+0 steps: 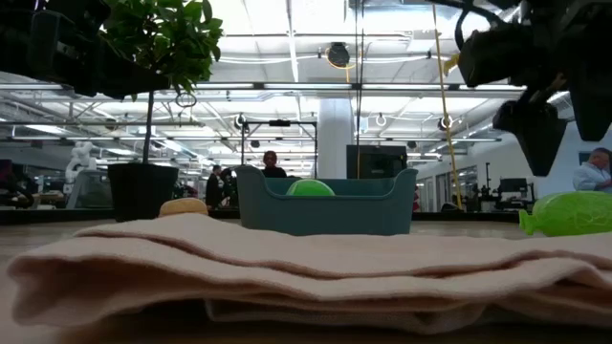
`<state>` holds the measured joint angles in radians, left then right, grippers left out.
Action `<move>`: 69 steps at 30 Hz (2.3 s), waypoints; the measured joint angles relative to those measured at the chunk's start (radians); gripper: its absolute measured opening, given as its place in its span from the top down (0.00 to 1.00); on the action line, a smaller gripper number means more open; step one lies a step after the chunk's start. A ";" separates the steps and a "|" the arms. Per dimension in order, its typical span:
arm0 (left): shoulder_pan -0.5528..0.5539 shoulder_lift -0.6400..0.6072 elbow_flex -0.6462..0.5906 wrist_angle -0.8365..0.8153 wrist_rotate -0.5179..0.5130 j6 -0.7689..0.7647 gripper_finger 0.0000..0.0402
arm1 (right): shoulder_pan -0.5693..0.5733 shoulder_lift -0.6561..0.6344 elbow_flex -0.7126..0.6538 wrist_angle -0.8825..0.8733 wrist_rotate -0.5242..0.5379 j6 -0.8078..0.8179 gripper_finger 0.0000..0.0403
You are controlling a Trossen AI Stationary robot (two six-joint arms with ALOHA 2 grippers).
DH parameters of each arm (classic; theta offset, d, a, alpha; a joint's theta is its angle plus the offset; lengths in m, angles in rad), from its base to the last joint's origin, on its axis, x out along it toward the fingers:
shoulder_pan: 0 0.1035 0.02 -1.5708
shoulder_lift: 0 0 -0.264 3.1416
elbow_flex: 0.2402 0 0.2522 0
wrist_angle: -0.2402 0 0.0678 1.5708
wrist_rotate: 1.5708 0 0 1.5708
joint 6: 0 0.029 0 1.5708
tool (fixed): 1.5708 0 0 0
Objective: Pick and placing Produce into tupperware
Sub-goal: Put the green melon into the blue bin
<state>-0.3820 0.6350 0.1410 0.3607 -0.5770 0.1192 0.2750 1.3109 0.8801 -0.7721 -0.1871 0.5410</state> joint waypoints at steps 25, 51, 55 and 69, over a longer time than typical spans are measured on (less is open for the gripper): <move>0.000 0.000 0.000 -0.028 0.000 -0.005 0.92 | 0.002 0.000 -0.209 0.270 -0.027 0.042 0.11; 0.000 0.000 0.000 -0.028 0.000 -0.005 0.92 | 0.056 0.085 -0.227 0.306 0.061 0.003 0.17; 0.000 0.000 0.000 -0.028 0.001 -0.005 0.92 | 0.059 0.112 -0.226 0.304 0.064 -0.001 0.17; 0.000 0.000 0.000 -0.028 0.000 -0.008 0.92 | 0.058 0.093 -0.230 0.309 0.069 -0.001 0.36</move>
<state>-0.3820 0.6346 0.1410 0.3328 -0.5766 0.1114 0.3325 1.4040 0.6498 -0.4630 -0.1179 0.5404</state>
